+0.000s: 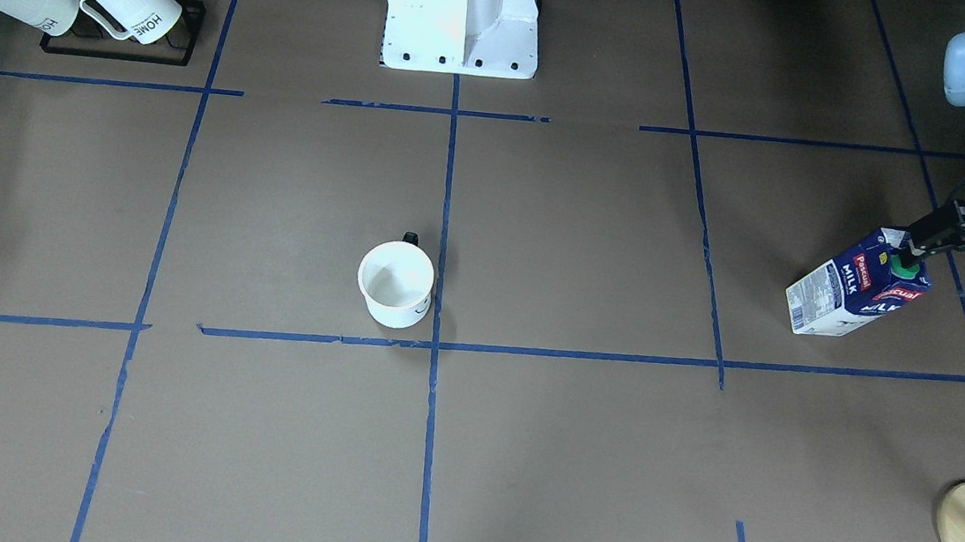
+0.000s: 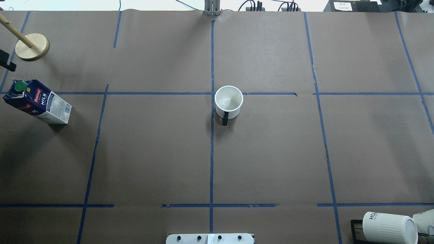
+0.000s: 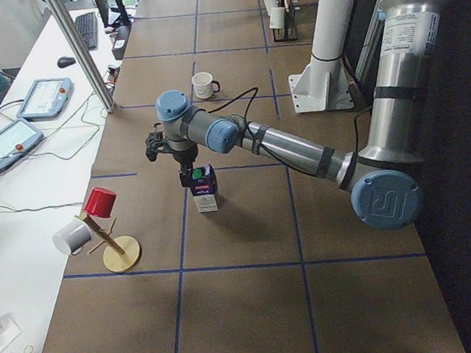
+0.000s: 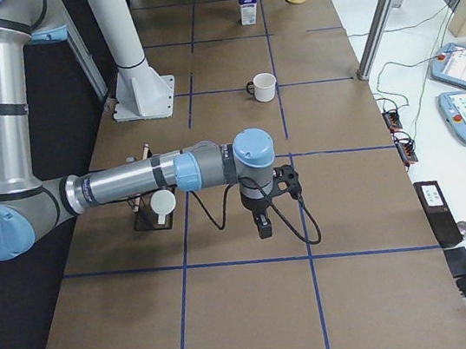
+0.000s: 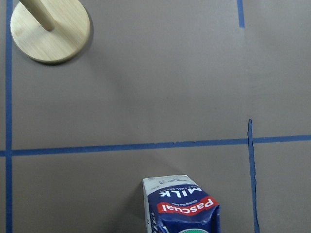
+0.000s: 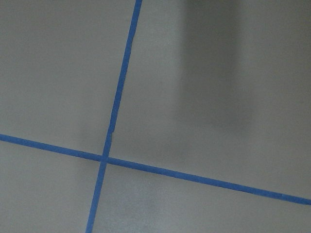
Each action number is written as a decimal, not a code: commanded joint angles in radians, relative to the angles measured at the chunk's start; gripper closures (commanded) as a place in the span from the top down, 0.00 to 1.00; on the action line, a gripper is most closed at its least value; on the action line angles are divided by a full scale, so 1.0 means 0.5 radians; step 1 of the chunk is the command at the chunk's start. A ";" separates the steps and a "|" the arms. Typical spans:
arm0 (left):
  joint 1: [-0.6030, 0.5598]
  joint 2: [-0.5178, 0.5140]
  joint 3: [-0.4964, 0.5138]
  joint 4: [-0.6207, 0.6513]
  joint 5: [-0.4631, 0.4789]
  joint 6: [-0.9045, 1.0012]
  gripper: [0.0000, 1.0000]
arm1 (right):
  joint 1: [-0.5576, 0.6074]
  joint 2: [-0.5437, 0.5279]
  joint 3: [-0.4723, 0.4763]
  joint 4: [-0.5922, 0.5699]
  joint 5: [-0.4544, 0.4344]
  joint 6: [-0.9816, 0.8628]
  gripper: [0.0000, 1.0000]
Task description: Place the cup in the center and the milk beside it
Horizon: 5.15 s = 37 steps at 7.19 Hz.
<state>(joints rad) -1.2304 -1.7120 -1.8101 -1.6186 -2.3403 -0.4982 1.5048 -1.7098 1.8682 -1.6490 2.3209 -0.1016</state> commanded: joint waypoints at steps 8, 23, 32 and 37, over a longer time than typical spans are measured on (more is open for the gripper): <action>0.175 -0.100 -0.012 0.113 0.094 -0.044 0.31 | 0.000 -0.007 -0.003 0.000 0.000 0.019 1.00; 0.967 -1.675 0.721 0.423 0.401 -0.925 1.00 | -0.003 0.014 -0.024 -0.003 0.000 0.038 1.00; -0.231 -0.434 0.061 0.949 0.054 1.276 1.00 | -0.012 0.014 -0.027 -0.003 0.009 0.078 1.00; -0.521 0.362 0.135 0.692 0.002 1.576 1.00 | -0.015 0.011 -0.046 -0.003 0.015 0.077 1.00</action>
<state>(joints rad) -1.4827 -1.5865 -1.7624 -1.2343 -2.3377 0.2839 1.4975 -1.7032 1.8460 -1.6506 2.3279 -0.0629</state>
